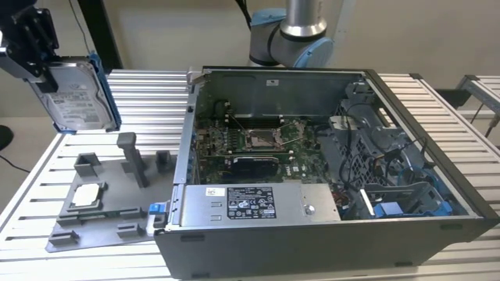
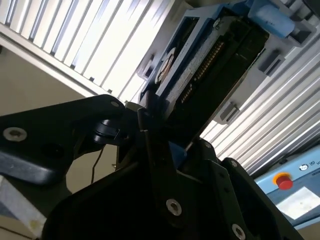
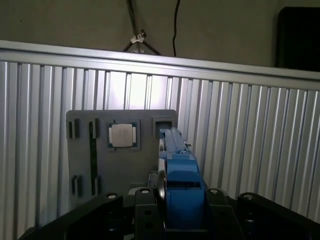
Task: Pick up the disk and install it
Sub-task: 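Pick up the disk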
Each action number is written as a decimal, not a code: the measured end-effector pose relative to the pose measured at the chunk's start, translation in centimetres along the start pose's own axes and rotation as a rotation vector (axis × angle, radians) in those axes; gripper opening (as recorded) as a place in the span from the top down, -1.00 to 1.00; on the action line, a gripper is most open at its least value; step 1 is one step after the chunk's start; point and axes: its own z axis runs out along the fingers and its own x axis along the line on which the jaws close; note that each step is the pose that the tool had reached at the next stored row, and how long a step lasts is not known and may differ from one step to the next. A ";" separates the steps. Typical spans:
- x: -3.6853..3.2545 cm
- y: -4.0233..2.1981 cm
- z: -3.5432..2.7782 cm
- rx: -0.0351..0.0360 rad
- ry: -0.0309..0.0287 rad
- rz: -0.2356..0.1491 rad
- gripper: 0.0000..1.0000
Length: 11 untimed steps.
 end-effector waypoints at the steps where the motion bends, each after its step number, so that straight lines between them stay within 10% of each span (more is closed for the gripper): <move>1: -0.03 0.00 -0.34 0.0003 0.0006 0.000 1.00; 11: -0.08 0.01 -1.10 -0.0001 0.0030 0.000 1.00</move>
